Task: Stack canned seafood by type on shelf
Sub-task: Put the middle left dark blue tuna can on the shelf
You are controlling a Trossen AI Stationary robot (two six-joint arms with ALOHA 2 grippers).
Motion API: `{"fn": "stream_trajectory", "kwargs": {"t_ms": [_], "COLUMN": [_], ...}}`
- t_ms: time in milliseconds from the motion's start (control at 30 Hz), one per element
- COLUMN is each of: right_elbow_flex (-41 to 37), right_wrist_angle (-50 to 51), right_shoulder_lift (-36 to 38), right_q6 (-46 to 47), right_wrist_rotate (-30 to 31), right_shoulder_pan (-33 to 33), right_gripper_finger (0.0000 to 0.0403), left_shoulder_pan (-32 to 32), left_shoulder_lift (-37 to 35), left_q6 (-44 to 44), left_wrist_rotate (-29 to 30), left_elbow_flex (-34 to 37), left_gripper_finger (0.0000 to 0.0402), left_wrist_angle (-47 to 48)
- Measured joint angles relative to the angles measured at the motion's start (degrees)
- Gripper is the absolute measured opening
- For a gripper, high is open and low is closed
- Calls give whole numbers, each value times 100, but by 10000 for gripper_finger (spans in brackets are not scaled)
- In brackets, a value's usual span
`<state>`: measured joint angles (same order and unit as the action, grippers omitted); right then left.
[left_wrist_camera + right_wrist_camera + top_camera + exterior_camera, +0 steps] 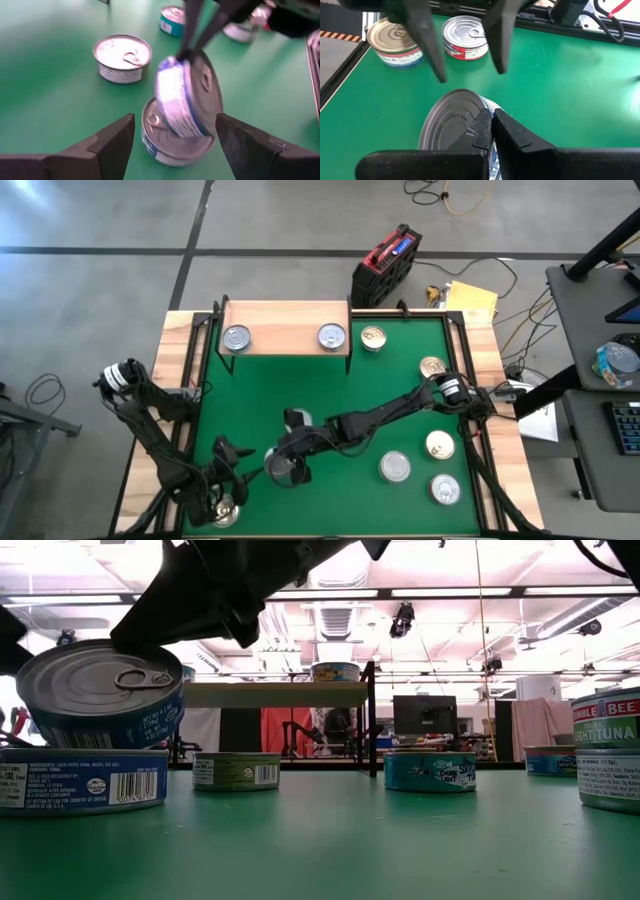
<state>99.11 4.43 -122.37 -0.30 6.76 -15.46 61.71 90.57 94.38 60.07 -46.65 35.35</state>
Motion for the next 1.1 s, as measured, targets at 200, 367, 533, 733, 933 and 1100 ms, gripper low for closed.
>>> {"fn": "stream_trajectory", "kwargs": {"t_ms": [200,367,533,733,933,1100], "right_elbow_flex": [0,0,0,0,0,0], "right_wrist_angle": [-25,-44,-44,-44,-48,-82], "right_shoulder_lift": [0,0,0,0,0,0], "right_q6": [-146,-218,-238,-285,-460,-537], "right_wrist_rotate": [97,158,237,236,232,242], "right_shoulder_pan": [-42,-42,-42,-43,-46,-69], "right_gripper_finger": [8,8,8,8,8,8], "left_shoulder_pan": [-37,-64,-270,-402,-433,-515], "left_shoulder_lift": [-3,-3,-3,-3,-3,-3], "left_q6": [189,-268,-399,-776,-1815,-1695], "left_wrist_rotate": [337,401,402,248,81,86], "left_elbow_flex": [373,562,637,688,718,906], "left_gripper_finger": [263,263,263,263,263,263], "left_wrist_angle": [-838,-1674,-1808,-1988,-2670,-2801]}}
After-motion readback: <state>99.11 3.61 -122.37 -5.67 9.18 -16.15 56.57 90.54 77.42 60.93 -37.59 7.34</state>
